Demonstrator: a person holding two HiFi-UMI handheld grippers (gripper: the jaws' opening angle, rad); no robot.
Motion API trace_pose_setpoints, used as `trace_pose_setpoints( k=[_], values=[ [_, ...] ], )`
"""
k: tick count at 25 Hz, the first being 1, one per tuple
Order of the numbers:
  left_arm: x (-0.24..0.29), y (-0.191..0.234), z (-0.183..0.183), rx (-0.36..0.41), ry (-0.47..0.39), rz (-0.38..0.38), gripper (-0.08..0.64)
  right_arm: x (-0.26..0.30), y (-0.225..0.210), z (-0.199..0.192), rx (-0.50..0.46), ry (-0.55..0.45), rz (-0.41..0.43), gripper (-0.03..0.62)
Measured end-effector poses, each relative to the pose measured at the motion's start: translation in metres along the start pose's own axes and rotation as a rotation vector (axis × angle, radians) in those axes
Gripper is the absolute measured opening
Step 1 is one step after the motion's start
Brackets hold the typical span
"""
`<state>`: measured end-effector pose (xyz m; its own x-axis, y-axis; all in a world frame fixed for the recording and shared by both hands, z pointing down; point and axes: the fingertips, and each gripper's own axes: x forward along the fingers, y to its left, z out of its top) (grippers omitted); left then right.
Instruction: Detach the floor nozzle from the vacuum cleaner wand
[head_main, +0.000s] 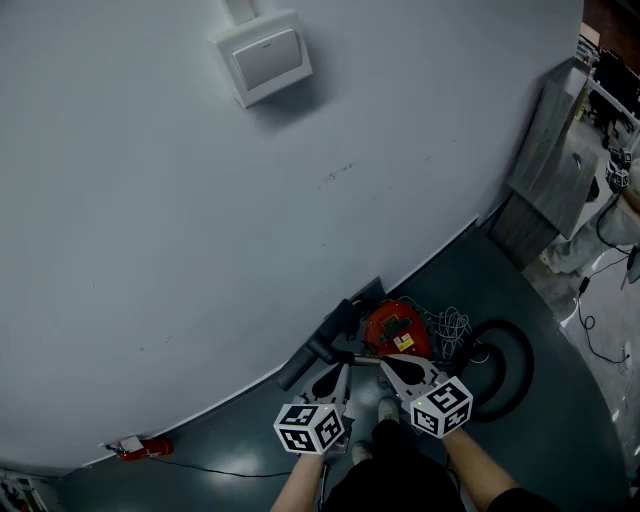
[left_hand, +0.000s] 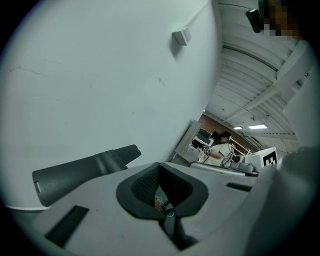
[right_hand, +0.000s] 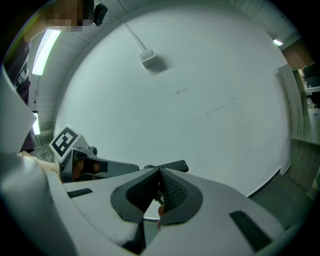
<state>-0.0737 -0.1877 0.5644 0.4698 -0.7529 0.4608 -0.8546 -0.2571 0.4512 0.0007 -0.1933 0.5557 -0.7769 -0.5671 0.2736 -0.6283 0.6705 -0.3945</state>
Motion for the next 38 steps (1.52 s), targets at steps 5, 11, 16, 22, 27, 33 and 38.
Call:
trace_pose_setpoints(
  k=[5,11,16,22,27,33,38],
  values=[
    [-0.004,0.001,-0.002,-0.014,0.001,0.029,0.003,0.005,-0.002,-0.001,0.004,0.016,0.025,0.018],
    [-0.004,0.008,-0.011,-0.032,0.007,0.072,0.003,0.009,-0.003,-0.010,-0.014,0.040,0.033,0.018],
    [-0.003,0.027,-0.028,-0.109,0.010,0.143,0.006,0.023,-0.002,-0.028,-0.076,0.077,0.069,0.020],
    [0.006,0.040,-0.047,-0.206,0.025,0.168,0.101,0.042,-0.005,-0.062,-0.223,0.161,0.102,0.023],
    [0.020,0.055,-0.051,-0.298,0.024,0.184,0.141,0.061,-0.008,-0.096,-0.414,0.256,0.125,0.085],
    [0.035,0.067,-0.055,-0.383,0.041,0.169,0.201,0.083,-0.015,-0.126,-0.536,0.318,0.129,0.151],
    [0.053,0.070,-0.057,-0.415,0.056,0.153,0.213,0.101,-0.018,-0.137,-0.576,0.338,0.136,0.169]
  ],
)
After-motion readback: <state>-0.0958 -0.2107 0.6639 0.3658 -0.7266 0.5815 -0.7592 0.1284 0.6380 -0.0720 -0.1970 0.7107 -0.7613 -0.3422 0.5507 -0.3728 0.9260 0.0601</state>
